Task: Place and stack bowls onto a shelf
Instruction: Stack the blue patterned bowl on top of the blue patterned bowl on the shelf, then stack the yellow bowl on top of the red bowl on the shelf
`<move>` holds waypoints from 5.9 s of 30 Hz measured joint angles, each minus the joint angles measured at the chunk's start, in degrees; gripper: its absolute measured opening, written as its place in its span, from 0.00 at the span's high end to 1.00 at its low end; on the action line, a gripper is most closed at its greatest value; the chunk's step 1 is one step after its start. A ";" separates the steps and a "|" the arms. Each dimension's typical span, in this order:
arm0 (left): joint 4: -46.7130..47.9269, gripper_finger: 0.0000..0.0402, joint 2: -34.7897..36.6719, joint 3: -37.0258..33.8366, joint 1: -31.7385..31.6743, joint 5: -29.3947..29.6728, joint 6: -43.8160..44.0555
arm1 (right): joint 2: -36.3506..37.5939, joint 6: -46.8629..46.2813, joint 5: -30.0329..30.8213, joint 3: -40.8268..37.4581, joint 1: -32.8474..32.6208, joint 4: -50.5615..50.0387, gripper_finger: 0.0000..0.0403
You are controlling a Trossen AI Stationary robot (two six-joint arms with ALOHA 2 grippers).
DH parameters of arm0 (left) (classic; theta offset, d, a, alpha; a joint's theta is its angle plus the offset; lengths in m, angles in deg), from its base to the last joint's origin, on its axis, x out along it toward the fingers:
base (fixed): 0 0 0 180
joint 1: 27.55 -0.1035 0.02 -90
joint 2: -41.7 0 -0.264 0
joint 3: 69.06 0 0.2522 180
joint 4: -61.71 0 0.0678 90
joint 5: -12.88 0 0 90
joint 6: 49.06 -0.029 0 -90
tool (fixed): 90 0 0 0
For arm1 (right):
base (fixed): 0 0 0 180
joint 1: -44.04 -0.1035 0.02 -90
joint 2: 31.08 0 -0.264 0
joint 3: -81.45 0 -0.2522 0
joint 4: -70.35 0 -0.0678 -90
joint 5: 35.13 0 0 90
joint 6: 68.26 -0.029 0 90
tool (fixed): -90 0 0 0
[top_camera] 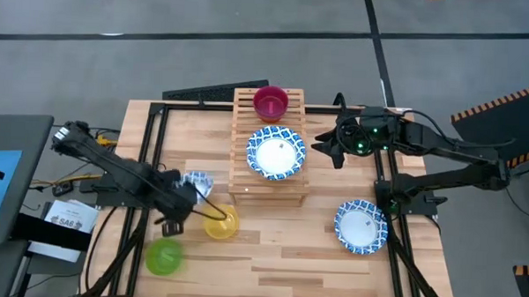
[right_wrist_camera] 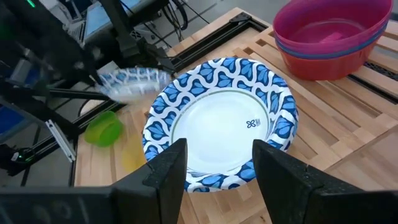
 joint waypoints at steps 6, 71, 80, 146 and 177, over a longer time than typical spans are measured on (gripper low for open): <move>6.09 1.00 -1.58 17.94 -4.80 10.19 -8.10 | 0.00 0.00 0.00 0.00 0.00 0.24 0.49; -22.13 0.56 -4.23 28.86 -27.32 11.49 -45.46 | 0.11 2.99 9.58 0.02 2.82 23.91 0.49; -58.01 0.56 22.48 -5.19 -26.17 13.18 -37.18 | 0.09 3.02 9.10 0.02 2.82 23.93 0.49; -37.20 0.99 4.61 -24.48 -11.46 -11.28 19.78 | 0.04 4.93 8.87 0.02 3.02 18.26 0.49; -17.58 1.00 -24.53 51.28 -54.98 -2.90 -35.97 | 0.04 0.98 8.98 0.02 0.05 28.61 0.49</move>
